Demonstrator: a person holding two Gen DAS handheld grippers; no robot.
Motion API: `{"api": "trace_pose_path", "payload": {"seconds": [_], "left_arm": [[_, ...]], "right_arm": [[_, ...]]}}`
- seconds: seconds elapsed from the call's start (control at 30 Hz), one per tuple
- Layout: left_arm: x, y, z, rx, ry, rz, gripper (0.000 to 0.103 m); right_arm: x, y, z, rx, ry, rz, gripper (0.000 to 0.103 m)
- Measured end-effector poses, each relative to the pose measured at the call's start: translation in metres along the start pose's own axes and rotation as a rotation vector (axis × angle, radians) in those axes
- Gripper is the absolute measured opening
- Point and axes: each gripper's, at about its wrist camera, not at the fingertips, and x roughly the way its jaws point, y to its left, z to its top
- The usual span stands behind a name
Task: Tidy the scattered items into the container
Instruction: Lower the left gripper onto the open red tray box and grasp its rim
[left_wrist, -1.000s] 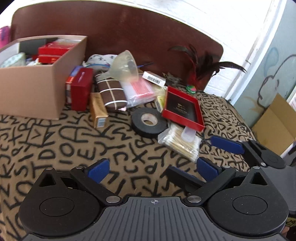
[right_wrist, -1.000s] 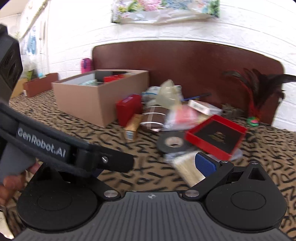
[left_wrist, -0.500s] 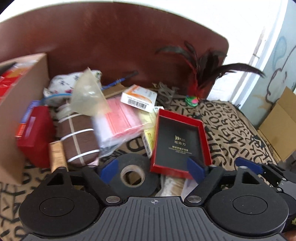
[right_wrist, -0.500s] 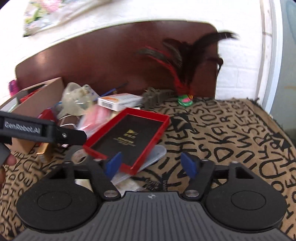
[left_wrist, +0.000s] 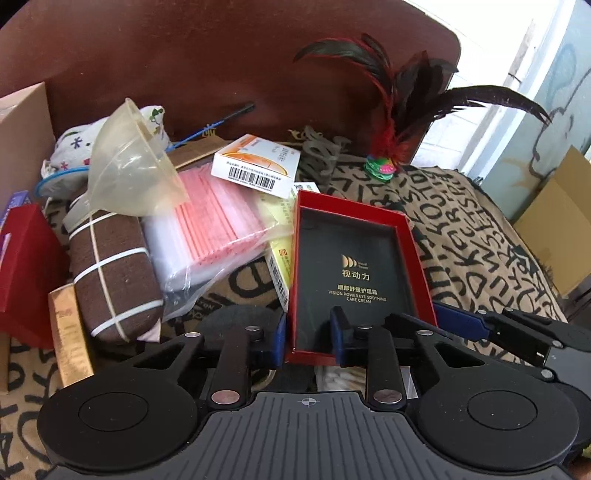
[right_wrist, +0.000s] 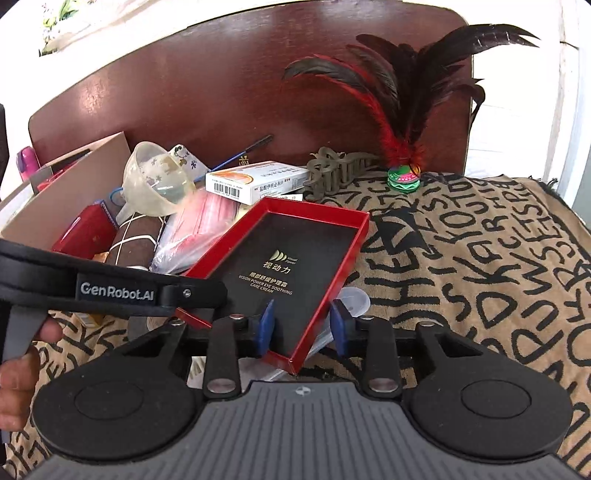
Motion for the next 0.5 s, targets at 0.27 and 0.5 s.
{"api": "trace_pose_path", "payload": {"seconds": [0.27,0.5], "left_arm": [[-0.061,0.005,-0.042,-0.046,-0.052,0.025,0.019],[-0.113,0.037,-0.104,-0.154,-0.046,0.103,0.022]], "right_arm": [[-0.043,0.019,-0.018,-0.027,0.012,0.091,0.024],[-0.061,0.068,-0.05,-0.126,0.091,0.236,0.025]]}}
